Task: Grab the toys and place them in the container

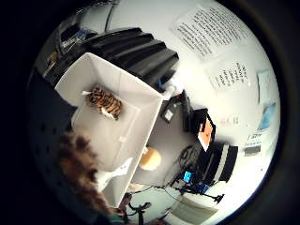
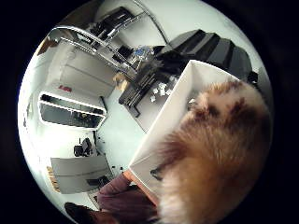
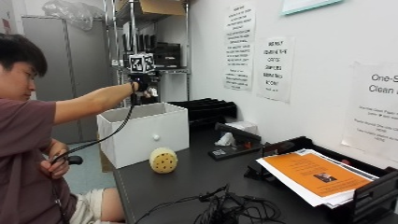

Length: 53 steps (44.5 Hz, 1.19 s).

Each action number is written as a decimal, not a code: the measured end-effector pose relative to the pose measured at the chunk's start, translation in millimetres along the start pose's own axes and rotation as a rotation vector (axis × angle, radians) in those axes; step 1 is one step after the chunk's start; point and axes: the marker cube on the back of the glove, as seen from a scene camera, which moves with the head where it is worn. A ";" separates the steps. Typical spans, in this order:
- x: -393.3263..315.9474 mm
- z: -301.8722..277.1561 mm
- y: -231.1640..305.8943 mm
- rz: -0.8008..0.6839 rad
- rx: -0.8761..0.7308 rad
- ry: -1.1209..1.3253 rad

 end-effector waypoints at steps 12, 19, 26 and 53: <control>24.0 18.4 18.8 0.194 -0.308 0.161; 20.3 27.1 19.9 0.313 -0.464 0.074; 22.6 14.0 23.2 0.312 -0.418 0.104; 164.7 -88.6 169.5 0.598 -0.439 0.298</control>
